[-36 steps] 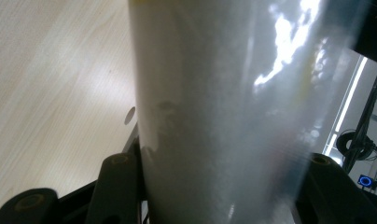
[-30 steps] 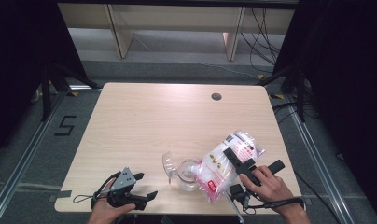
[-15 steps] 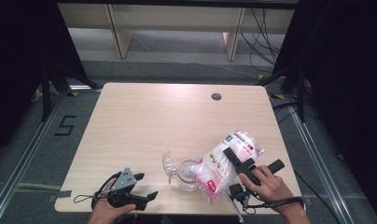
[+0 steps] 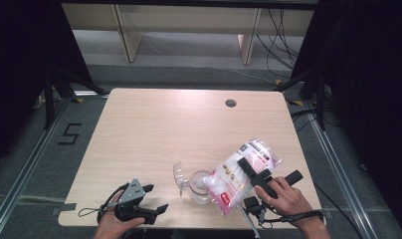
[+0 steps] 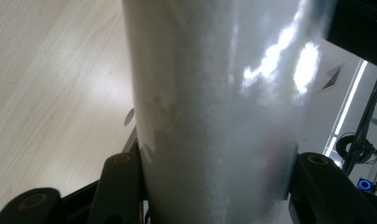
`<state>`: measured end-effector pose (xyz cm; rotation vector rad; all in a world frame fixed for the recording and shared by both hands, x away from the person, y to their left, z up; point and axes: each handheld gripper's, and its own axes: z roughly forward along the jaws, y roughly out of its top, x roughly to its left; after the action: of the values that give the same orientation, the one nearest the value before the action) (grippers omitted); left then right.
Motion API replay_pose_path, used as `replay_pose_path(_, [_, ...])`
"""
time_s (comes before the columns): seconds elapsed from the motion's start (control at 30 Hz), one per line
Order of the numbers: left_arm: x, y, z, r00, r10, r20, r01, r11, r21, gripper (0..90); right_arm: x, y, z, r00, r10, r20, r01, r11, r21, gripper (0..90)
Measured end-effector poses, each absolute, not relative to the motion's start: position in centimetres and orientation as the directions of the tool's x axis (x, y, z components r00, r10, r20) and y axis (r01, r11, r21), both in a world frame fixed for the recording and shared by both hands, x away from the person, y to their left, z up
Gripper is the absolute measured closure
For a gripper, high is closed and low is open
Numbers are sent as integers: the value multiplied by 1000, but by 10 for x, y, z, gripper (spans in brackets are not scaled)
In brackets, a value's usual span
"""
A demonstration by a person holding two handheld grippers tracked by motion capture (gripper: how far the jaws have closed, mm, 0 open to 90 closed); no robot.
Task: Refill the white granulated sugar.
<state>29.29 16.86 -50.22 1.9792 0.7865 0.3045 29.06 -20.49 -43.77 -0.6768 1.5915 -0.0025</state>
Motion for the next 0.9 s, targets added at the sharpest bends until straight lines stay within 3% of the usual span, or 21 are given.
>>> replay_pose_path(0.9, [292, 168, -502, 752, 647, -123, 422, -330, 844, 165, 291, -204, -439, 21, -428, -903, -419, 817, -397, 546])
